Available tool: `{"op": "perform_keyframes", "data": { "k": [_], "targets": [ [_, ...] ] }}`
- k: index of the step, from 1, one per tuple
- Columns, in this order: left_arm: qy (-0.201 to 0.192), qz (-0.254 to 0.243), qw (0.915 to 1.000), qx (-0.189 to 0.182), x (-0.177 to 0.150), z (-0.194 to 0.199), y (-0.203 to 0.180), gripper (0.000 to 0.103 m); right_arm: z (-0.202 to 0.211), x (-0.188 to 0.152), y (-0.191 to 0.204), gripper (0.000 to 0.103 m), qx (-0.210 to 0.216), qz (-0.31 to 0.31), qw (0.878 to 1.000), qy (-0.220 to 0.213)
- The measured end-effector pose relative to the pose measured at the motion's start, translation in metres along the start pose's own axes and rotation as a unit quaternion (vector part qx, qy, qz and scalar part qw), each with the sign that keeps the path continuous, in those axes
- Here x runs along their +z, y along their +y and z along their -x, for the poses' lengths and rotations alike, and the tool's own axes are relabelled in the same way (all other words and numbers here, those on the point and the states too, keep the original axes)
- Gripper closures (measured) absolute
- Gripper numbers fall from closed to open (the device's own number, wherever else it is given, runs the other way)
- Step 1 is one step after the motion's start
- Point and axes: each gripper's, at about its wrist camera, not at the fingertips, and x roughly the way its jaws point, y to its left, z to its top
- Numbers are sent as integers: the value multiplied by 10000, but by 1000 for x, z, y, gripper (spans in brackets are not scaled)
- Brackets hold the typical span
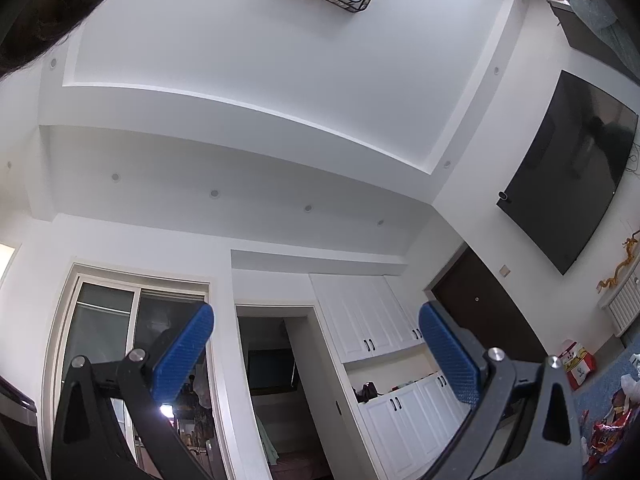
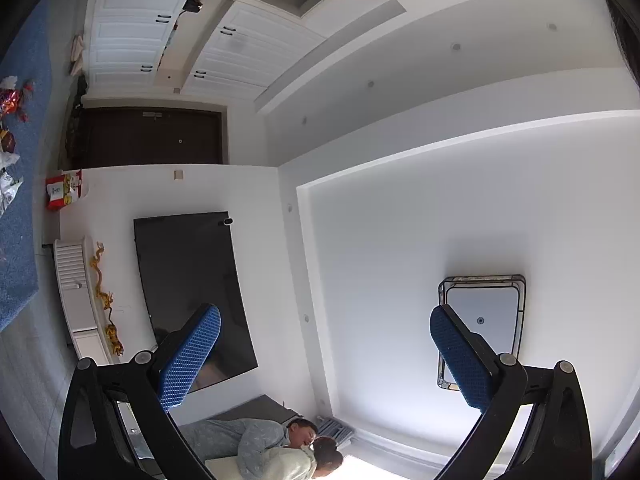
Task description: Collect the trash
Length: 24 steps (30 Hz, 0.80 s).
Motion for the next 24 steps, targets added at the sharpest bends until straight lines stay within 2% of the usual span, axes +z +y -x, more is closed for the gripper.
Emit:
{"op": "perform_keyframes", "data": {
  "k": [13, 24],
  "targets": [
    [25, 46, 10000, 3, 1, -1, 1, 0, -4, 3, 0, 0, 37, -134, 9999, 45],
    [-84, 36, 10000, 26, 4, -7, 4, 0, -10, 9, 1, 0, -48, -193, 9998, -100]
  ]
}}
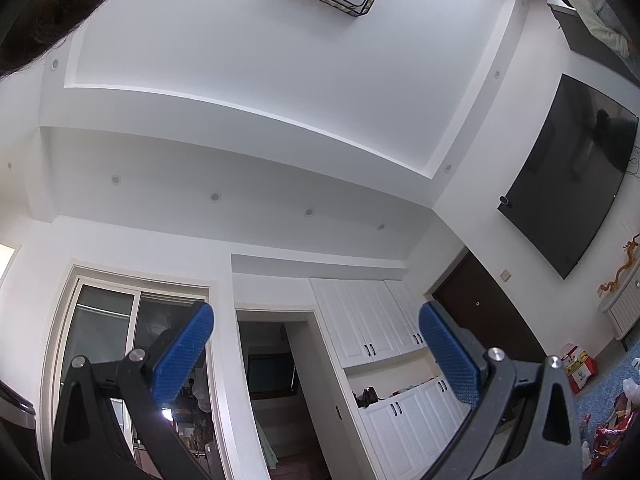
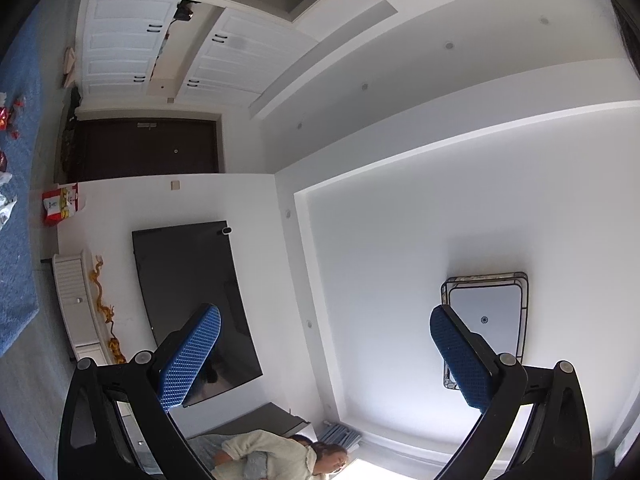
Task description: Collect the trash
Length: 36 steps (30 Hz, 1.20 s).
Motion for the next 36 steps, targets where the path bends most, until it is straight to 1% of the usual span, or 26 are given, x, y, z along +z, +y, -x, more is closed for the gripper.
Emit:
{"op": "perform_keyframes", "data": {
  "k": [5, 7, 9, 15, 18, 23, 27, 29, 33, 36],
  "targets": [
    [-99, -81, 9999, 17, 0, -2, -1, 0, -6, -1, -4, 0, -55, 3, 10000, -39],
    [-125, -33, 9999, 70, 1, -4, 1, 0, -8, 0, -4, 0, -36, 20, 10000, -51],
    [-71, 79, 9999, 98, 2, -7, 3, 0, -7, 1, -2, 0, -19, 15, 10000, -92],
    [70, 193, 9997, 117, 0, -11, 6, 0, -6, 7, 6, 0, 102, 77, 9997, -214],
    [43, 111, 9998, 126, -2, -10, 5, 0, -7, 7, 11, 0, 190, 134, 9995, -203],
    [26, 58, 9999, 140, -1, -16, 5, 0, -10, 8, 12, 0, 220, 128, 9994, -233],
    [150, 279, 9993, 194, -2, -20, 12, 0, -10, 10, 10, 0, 216, 46, 9994, -266],
    [198, 256, 9993, 190, -3, -21, 12, 0, -11, 12, 11, 0, 246, 80, 9992, -299],
    [166, 223, 9994, 211, -5, -21, 13, 0, -11, 14, 10, 0, 233, 84, 9990, -379],
    [227, 228, 9993, 181, -5, -24, 12, 0, -10, 14, 9, 0, 248, 61, 9991, -343]
  ]
}}
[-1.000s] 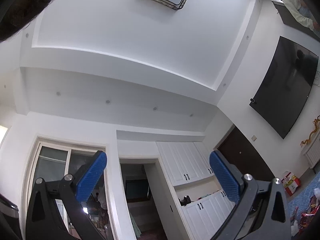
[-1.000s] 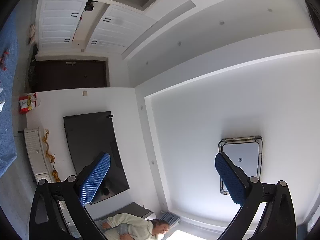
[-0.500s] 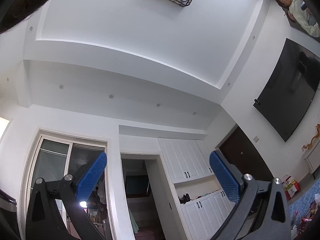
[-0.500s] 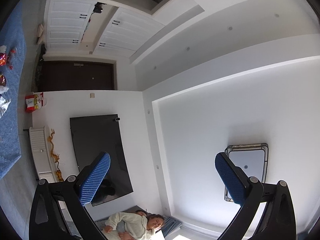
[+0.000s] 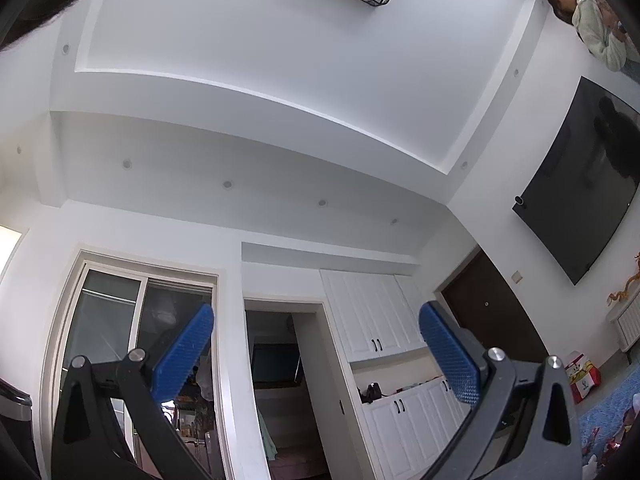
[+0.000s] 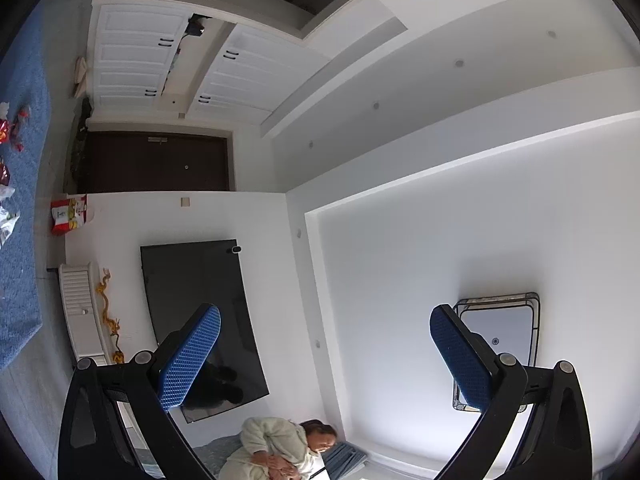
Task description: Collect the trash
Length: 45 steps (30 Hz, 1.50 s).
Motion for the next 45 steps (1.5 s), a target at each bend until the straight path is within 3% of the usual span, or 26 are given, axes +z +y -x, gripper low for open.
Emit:
{"op": "perform_keyframes", "data": {
  "k": [4, 12, 17, 20, 25, 45],
  "targets": [
    [208, 57, 9997, -151, -3, -2, -2, 0, 1, -2, 3, 0, 48, 36, 10000, 28],
    [75, -19, 9998, -167, 0, 2, -4, 0, 3, -2, -2, 0, 67, -50, 10000, 50],
    [296, 158, 9988, -349, 1, 3, -3, 0, 3, -4, -3, 0, 81, -50, 9999, 115],
    [275, 24, 9986, -461, 0, 8, -8, 0, 4, -6, -2, 0, 92, -60, 9998, 159],
    [85, -4, 9992, -386, 4, 10, -3, 0, 2, -5, -1, 0, 140, -169, 9995, 218],
    [77, 76, 9996, -259, 7, -3, 2, 0, 0, 3, 2, 0, 99, -139, 9999, 0]
  ]
}}
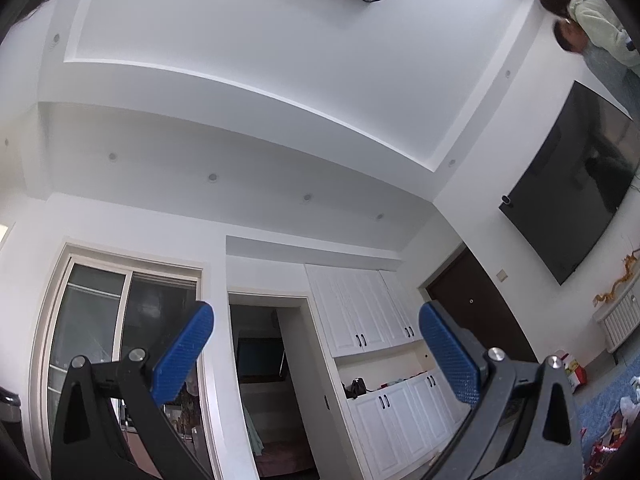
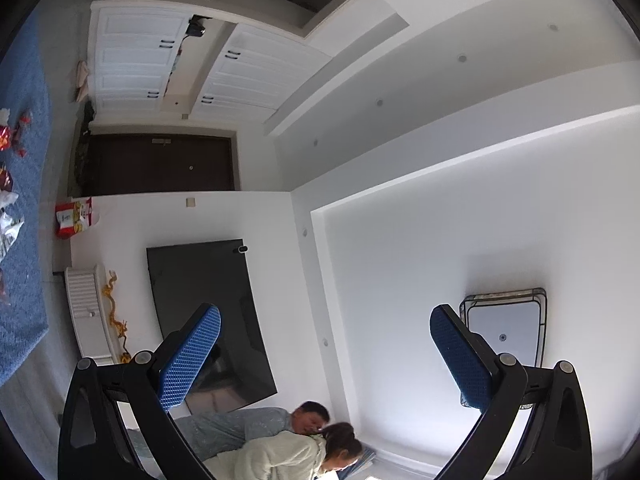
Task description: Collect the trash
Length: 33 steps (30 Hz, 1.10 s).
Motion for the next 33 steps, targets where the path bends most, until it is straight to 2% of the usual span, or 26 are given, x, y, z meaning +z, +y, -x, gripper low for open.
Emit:
{"op": "perform_keyframes", "data": {
  "k": [8, 18, 25, 33],
  "targets": [
    [124, 171, 9998, 21, 0, -6, 2, 0, -2, 1, -1, 0, -18, 65, 10000, -11],
    [742, 397, 9964, -125, -13, -18, 7, 0, 0, 2, 2, 0, 27, 40, 10000, 5],
    [792, 361, 9962, 50, -14, -20, 13, 0, -1, 7, 8, 0, 102, 11, 9999, -12],
    [930, 341, 9951, -28, -12, -23, 11, 0, -7, 8, 2, 0, 37, -26, 10000, -8]
  ]
}}
